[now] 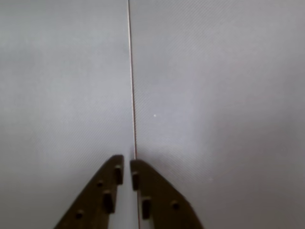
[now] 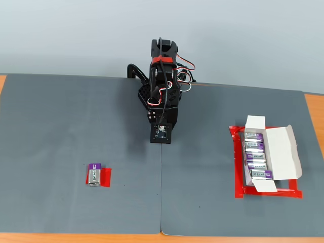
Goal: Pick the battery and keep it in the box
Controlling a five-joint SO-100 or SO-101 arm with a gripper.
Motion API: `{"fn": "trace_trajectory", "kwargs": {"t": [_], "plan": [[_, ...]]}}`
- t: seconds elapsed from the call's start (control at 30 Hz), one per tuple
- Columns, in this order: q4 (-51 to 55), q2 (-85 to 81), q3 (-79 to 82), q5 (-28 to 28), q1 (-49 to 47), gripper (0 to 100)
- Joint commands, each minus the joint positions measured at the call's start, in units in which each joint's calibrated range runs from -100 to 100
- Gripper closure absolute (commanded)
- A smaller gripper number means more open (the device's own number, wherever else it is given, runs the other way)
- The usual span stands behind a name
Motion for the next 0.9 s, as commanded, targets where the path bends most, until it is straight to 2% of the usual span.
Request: {"fn": "trace_trajectory", "kwargs": {"t": [0.0, 0.87], "plan": [[0.06, 0.34, -3.64, -0.08, -0.08, 98], [0.06, 0.42, -4.01, 0.23, -0.15, 98]]}}
